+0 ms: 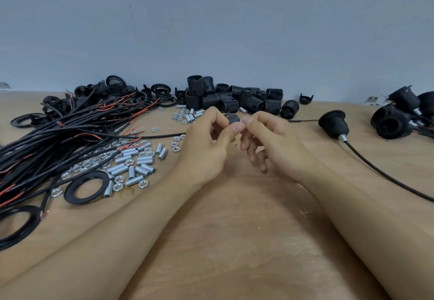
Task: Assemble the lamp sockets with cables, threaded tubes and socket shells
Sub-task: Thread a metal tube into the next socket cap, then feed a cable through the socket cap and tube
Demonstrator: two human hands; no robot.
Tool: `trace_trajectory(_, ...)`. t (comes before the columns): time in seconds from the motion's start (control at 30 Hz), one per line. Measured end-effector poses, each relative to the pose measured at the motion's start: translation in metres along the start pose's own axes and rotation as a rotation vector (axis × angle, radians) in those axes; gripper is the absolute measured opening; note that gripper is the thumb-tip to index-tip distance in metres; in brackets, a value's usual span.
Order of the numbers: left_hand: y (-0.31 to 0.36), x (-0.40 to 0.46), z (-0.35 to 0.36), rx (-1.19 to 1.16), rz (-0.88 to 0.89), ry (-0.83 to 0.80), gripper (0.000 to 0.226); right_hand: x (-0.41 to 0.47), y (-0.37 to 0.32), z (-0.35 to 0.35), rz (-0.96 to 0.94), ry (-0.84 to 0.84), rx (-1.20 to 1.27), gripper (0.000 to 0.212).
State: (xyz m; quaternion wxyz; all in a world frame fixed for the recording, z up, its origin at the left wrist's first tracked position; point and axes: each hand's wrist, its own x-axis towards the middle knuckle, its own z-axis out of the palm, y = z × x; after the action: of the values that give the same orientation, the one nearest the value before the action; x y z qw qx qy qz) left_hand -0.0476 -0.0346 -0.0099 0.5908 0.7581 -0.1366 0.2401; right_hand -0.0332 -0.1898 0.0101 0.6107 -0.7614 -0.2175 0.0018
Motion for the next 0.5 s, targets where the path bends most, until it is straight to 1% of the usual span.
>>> trace_trajectory(0.07,0.002,0.0,-0.002,0.027,0.003,-0.032,0.02,0.0,-0.001,-0.001,-0.018,-0.007,-0.061,0.019)
trace_trajectory(0.1,0.002,0.0,-0.004,0.065,0.02,-0.052,0.02,-0.001,0.0,-0.001,-0.017,-0.016,-0.093,0.02)
trace_trajectory(0.2,0.005,0.001,-0.01,0.162,0.098,-0.092,0.023,-0.002,0.001,0.0,-0.005,-0.049,-0.082,0.033)
trace_trajectory(0.27,0.009,0.002,-0.017,0.204,0.115,-0.148,0.023,-0.001,0.002,0.001,0.006,-0.067,-0.042,0.038)
trace_trajectory(0.3,0.01,0.004,-0.022,0.27,0.121,-0.184,0.021,0.0,0.003,0.002,0.013,-0.064,-0.044,0.04)
trace_trajectory(0.33,0.01,0.007,-0.028,0.383,0.127,-0.204,0.017,0.0,0.004,0.003,0.02,-0.049,-0.057,0.041)
trace_trajectory(0.37,0.009,0.011,-0.035,0.528,0.132,-0.178,0.014,0.001,0.005,0.003,0.027,-0.023,-0.069,0.042)
trace_trajectory(0.4,0.006,0.017,-0.044,0.699,0.114,-0.105,0.016,0.002,0.005,0.003,0.035,0.009,-0.07,0.042)
trace_trajectory(0.43,0.003,0.024,-0.055,0.892,0.056,-0.016,0.023,0.003,0.006,0.001,0.047,0.037,-0.069,0.042)
trace_trajectory(0.47,-0.001,0.029,-0.067,1.075,-0.04,0.061,0.034,0.004,0.006,-0.001,0.062,0.056,-0.073,0.042)
trace_trajectory(0.5,-0.007,0.033,-0.079,1.216,-0.173,0.119,0.045,0.004,0.006,-0.003,0.078,0.069,-0.082,0.042)
